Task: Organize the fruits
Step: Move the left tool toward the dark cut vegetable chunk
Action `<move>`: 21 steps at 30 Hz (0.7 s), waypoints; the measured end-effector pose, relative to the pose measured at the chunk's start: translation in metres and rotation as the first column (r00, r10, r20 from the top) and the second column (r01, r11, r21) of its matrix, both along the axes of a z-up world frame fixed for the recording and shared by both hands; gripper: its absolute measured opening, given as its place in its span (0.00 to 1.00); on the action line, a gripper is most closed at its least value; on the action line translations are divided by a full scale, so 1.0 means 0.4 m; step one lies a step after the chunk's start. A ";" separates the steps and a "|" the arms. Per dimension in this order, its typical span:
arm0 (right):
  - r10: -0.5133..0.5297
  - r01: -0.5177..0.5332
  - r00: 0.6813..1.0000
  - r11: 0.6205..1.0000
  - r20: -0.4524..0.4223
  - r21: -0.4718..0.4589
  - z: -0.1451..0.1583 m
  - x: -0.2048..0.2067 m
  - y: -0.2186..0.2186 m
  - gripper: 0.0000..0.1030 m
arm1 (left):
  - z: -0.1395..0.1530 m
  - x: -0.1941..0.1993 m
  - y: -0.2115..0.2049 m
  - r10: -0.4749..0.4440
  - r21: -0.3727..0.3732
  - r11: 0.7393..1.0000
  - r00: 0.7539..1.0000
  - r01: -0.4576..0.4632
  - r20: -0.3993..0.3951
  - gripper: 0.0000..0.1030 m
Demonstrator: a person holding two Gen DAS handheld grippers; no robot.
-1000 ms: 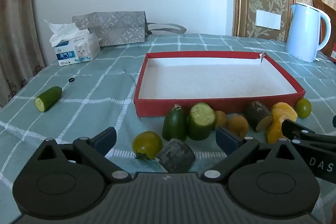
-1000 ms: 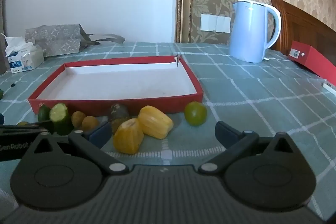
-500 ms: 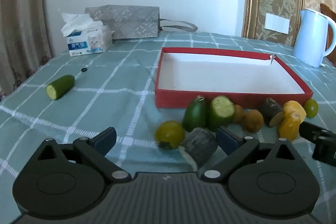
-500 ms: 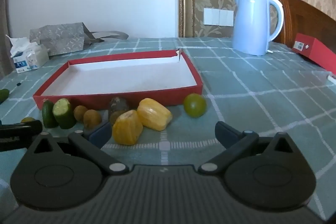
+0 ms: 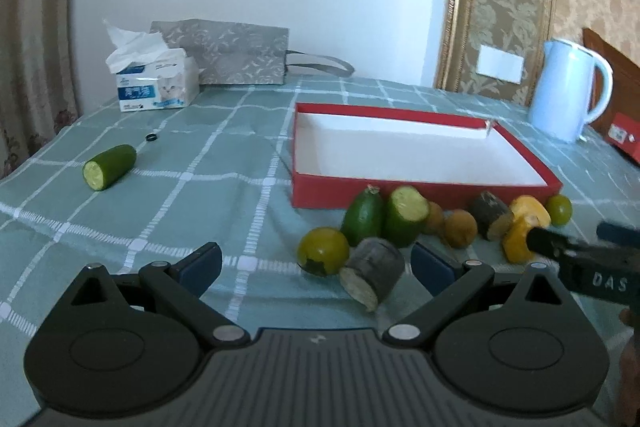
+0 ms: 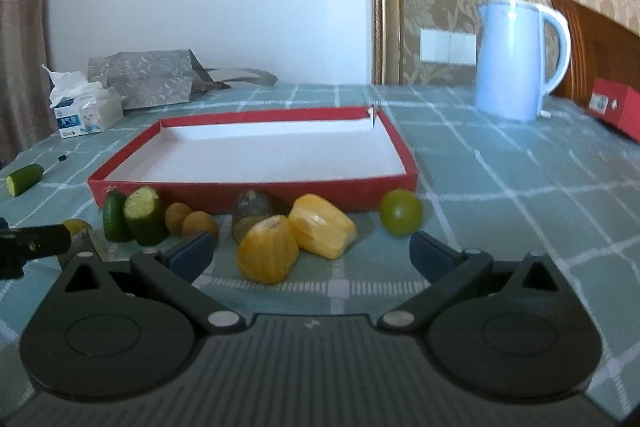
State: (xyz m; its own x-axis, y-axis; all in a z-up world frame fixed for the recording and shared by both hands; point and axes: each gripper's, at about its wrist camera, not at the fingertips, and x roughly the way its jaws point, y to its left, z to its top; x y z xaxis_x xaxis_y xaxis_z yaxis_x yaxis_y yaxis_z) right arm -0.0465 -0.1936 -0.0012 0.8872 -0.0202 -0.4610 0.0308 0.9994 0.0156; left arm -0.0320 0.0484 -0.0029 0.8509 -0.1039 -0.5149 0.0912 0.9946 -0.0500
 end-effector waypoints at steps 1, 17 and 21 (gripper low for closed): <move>-0.004 0.004 1.000 1.000 0.012 -0.021 0.002 -0.003 0.005 1.00 | -0.002 -0.005 -0.005 -0.009 0.016 1.000 1.000 0.009 0.002 0.99; -0.049 0.052 0.996 0.998 0.073 -0.041 0.008 -0.017 -0.024 1.00 | -0.027 -0.003 -0.054 -0.101 0.011 0.995 0.994 0.102 -0.031 0.99; -0.061 0.065 0.995 0.997 0.081 -0.042 0.005 -0.015 -0.026 1.00 | -0.033 0.017 -0.062 -0.100 -0.007 0.995 0.993 0.099 -0.064 0.99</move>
State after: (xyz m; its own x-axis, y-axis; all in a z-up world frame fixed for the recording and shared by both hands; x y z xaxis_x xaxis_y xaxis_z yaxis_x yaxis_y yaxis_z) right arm -0.0526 -0.2040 0.0008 0.9171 -0.0962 -0.3868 0.0943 0.9953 -0.0239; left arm -0.0250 0.0235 -0.0162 0.8014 -0.1886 -0.5677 0.1861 0.9805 -0.0631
